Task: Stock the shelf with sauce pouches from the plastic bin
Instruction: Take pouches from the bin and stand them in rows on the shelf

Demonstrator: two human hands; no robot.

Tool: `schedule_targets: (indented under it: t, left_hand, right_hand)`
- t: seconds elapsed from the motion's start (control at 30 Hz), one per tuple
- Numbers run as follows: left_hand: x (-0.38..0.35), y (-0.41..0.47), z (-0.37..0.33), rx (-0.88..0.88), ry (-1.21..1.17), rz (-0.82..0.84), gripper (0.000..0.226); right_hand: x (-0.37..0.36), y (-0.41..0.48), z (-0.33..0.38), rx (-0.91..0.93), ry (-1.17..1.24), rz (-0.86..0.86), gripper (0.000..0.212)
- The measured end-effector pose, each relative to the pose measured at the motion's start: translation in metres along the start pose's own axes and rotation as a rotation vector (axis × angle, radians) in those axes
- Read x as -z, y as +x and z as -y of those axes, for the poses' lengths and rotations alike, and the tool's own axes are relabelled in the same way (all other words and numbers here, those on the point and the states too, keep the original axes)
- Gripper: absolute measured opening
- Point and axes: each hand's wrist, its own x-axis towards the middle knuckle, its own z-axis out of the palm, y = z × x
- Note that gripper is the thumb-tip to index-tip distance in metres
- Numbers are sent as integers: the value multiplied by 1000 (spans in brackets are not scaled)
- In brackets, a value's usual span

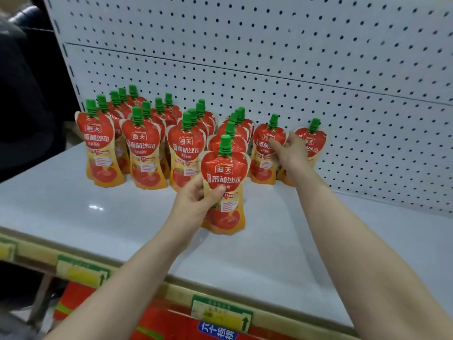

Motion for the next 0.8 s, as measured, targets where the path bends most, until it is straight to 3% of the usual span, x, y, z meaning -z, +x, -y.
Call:
schedule_targets:
  t: [0.13,0.23,0.3,0.37,0.47,0.53,0.67,0.8]
  left_hand:
    - [-3,-3,0,9,-15,0,35]
    - [-6,-8,2,12,-25,15,29]
    - [-10,-11,3,13,-27,31,28]
    - [-15,-13,5,12,-20,47,29]
    - [-27,-15,8,6,1,80,29]
    - [-36,-17,10,-8,12,120,30]
    - [-51,-17,13,-50,73,156,31]
    - [-54,-13,22,-102,311,70,31]
  right_hand:
    - [2,-4,-1,-11,-33,-29,33]
    - [14,-28,10,93,-109,-147,46]
    - [23,-55,24,173,-99,-201,38]
    - [32,-88,38,194,23,-50,17]
    - [46,-134,52,141,97,394,31]
    - [54,-147,50,206,7,474,22]
    - [73,-140,40,171,45,371,14]
    - [91,-117,31,150,19,180,14]
